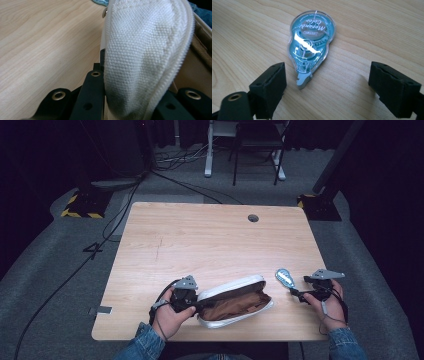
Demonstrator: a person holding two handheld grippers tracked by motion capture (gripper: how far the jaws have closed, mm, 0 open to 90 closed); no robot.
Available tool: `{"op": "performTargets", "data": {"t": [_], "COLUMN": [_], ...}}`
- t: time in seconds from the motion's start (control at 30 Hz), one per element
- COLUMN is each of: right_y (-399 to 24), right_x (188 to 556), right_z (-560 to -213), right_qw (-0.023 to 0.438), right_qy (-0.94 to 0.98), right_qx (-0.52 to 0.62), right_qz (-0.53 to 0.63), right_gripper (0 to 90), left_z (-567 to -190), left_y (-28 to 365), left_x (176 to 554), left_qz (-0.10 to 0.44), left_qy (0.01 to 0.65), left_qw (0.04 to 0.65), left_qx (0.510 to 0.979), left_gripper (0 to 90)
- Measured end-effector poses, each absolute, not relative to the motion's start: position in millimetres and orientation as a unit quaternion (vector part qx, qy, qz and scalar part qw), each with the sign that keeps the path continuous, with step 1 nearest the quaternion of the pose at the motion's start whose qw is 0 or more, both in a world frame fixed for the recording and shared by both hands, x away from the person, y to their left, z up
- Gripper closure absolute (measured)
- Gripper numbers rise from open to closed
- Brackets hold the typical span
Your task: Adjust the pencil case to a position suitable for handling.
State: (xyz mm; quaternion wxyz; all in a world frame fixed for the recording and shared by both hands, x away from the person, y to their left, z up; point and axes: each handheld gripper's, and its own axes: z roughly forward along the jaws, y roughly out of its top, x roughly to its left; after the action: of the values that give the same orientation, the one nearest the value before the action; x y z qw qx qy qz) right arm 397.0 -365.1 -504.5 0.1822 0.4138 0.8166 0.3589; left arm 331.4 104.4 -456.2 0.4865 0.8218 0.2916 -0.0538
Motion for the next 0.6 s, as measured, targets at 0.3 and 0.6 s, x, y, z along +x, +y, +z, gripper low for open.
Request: {"op": "performTargets", "data": {"t": [0.3, 0.6], "right_y": [-365.1, -365.1], "right_x": [397.0, 396.9], "right_z": [-504.5, -504.5], "right_qw": [0.182, 0.182], "right_qy": [0.817, 0.817], "right_qx": [0.414, 0.414], "right_qz": [0.359, 0.359], "right_gripper": [15.2, 15.1], "left_z": [-465.9, -477.6], "left_y": [98.1, 100.6], "left_x": [333.6, 340.4], "left_qz": [-0.060, -0.076], "left_qy": [0.289, 0.307], "left_qw": [0.483, 0.482], "left_qx": [0.824, 0.817], "left_gripper": [82.9, 82.5]}}
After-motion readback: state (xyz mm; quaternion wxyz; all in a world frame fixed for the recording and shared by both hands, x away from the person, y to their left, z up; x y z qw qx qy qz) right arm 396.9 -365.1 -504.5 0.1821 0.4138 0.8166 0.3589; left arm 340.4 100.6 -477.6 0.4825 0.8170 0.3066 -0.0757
